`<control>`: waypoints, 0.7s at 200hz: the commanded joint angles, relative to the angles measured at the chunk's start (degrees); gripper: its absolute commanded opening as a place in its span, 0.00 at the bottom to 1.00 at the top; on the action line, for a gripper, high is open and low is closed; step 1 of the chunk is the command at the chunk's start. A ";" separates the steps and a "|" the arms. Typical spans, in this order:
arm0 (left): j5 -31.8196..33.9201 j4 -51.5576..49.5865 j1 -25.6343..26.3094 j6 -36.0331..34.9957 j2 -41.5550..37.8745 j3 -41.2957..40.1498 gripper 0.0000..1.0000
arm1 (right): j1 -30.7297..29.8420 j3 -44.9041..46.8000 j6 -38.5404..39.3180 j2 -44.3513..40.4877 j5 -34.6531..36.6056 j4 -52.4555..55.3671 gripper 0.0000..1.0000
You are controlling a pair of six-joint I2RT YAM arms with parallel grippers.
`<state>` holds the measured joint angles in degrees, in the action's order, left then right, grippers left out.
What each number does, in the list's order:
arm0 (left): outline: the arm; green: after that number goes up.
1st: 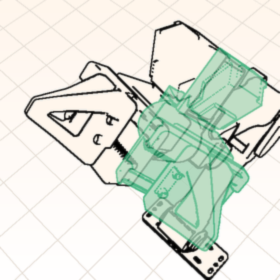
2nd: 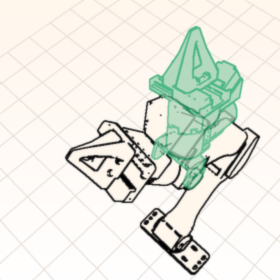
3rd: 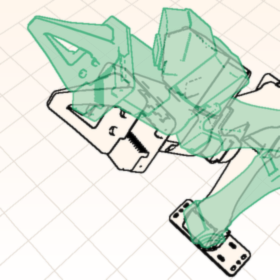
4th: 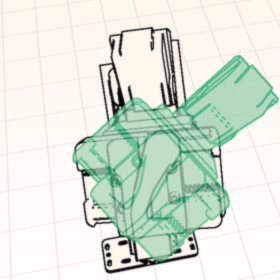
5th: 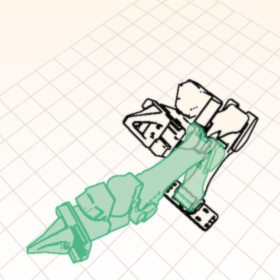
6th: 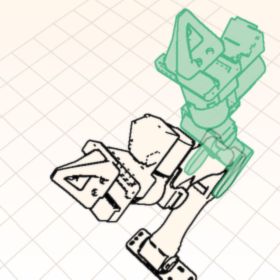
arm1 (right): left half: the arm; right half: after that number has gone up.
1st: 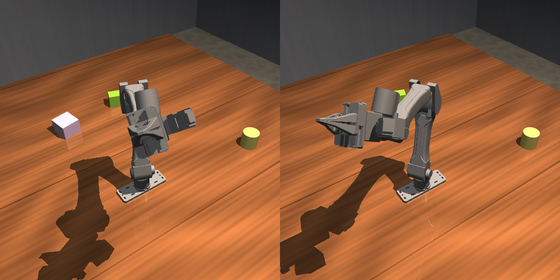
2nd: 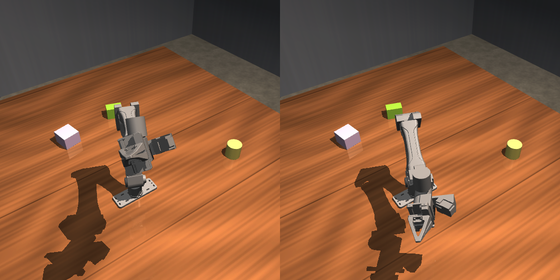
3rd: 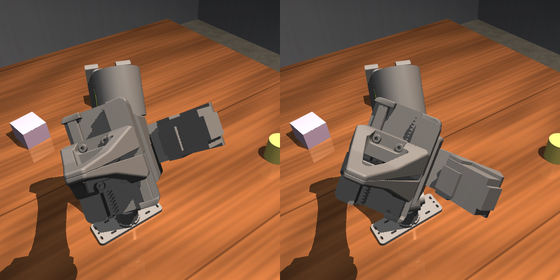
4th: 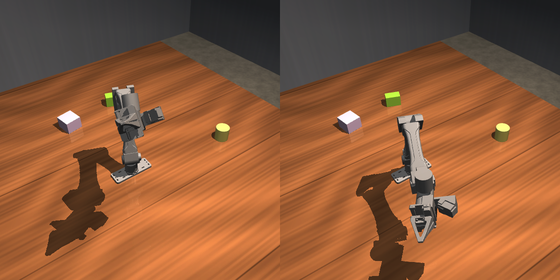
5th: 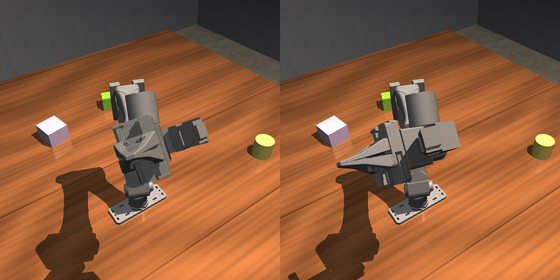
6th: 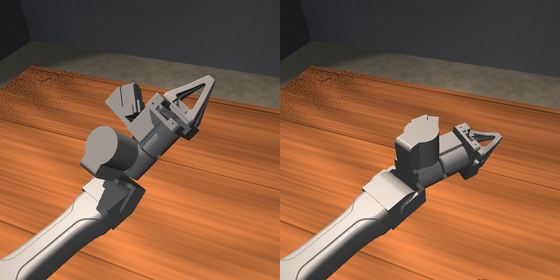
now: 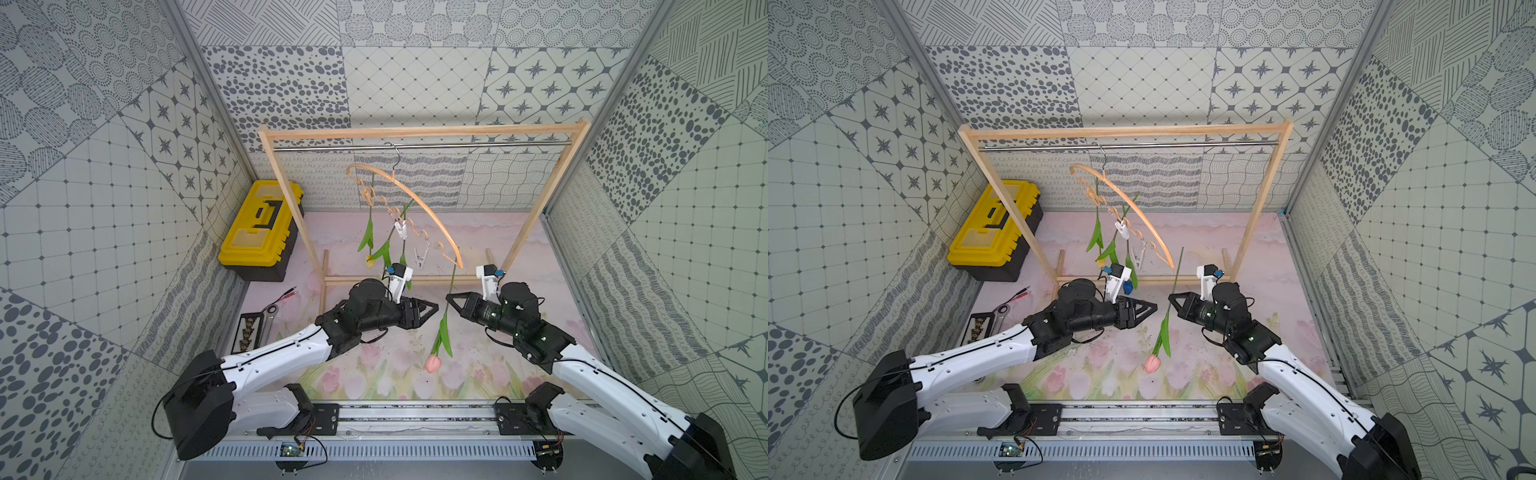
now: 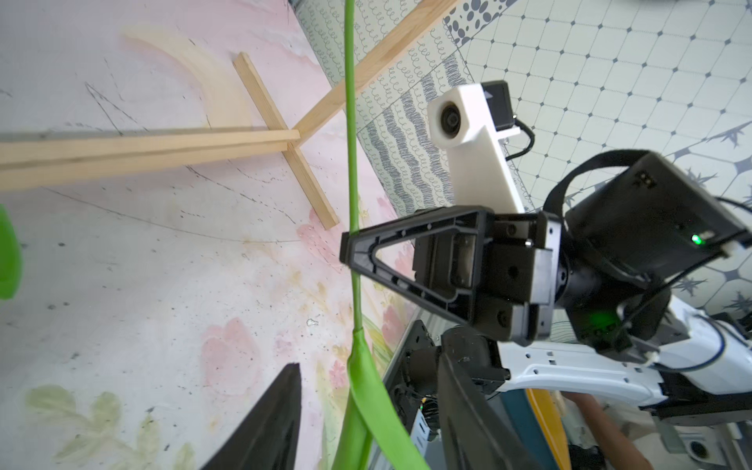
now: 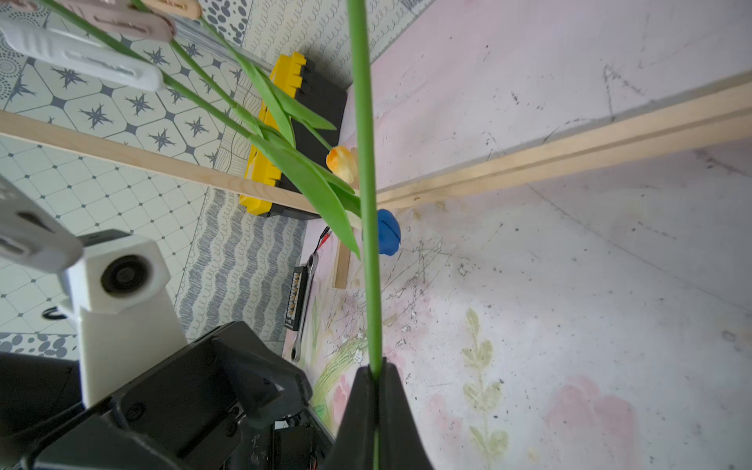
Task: Dry the flowers on a clothes hanger
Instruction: Pick up the flower at the center of the board.
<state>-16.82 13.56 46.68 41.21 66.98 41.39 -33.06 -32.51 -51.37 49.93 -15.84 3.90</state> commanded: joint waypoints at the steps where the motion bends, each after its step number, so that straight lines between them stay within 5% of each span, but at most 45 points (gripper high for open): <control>1: 8.51 -15.02 0.08 -15.22 -6.30 2.16 0.63 | 0.28 -4.42 6.04 -0.77 0.19 3.87 0.00; 35: 11.65 -18.47 -0.59 -20.52 -8.30 6.96 0.71 | 0.32 -7.56 10.75 -0.67 0.19 6.93 0.00; 90: 13.00 -17.42 -1.42 -26.84 -0.65 17.03 0.73 | 0.36 -10.07 12.79 -0.99 -0.46 8.91 0.00; 140: 7.25 -16.38 -3.51 -28.44 5.58 24.14 0.74 | 0.36 -10.35 13.50 -1.72 -0.53 9.80 0.00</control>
<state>-7.14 -2.76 44.51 19.09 68.77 60.77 -32.75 -41.04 -39.44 49.78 -16.10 14.41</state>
